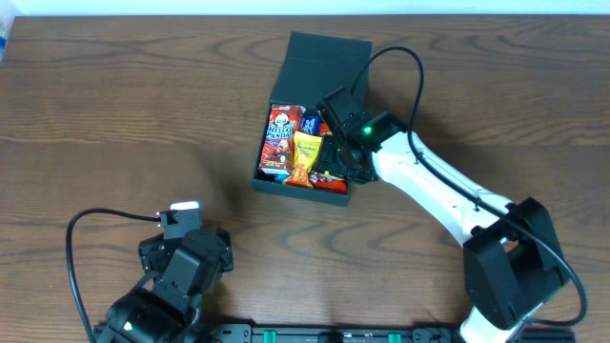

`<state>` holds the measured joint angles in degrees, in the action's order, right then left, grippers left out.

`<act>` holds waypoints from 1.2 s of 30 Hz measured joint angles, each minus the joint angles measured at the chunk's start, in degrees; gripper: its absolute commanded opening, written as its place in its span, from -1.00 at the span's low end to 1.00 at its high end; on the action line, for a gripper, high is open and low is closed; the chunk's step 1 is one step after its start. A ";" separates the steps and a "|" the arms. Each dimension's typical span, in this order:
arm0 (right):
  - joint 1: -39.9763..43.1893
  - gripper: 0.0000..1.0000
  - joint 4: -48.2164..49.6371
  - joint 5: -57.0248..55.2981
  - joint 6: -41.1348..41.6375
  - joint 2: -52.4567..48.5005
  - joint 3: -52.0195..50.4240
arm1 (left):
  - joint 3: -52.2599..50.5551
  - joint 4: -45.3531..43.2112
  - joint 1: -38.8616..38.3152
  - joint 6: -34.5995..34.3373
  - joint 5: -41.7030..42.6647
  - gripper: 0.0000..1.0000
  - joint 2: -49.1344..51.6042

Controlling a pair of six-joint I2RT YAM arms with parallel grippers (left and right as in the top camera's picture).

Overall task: Pack container
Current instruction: 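Lower the jar upright into the box and release it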

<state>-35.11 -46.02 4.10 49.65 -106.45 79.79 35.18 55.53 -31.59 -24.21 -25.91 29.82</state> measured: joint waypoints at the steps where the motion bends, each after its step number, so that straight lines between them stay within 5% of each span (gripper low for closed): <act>1: 0.00 -0.09 0.00 0.00 0.02 0.00 0.00 | 0.00 0.00 0.00 0.00 0.00 0.92 0.00; 9: 0.00 0.62 0.24 0.42 0.66 0.00 0.15 | 0.00 0.00 0.00 0.00 0.00 0.91 0.00; 18: -0.02 0.96 0.28 0.70 0.81 0.00 0.74 | 0.00 0.00 0.00 0.00 0.00 0.91 0.00; 27: -0.04 0.99 -7.48 -3.02 -0.02 4.20 3.26 | 0.00 0.02 0.00 0.00 -0.02 0.91 0.00; 36: -3.76 0.98 -18.58 -10.10 -8.33 24.76 5.86 | 0.00 0.00 0.00 0.00 0.00 0.91 0.00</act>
<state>-38.87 -64.60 -6.00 41.32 -81.69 85.65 35.18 55.53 -31.59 -24.21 -25.91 29.82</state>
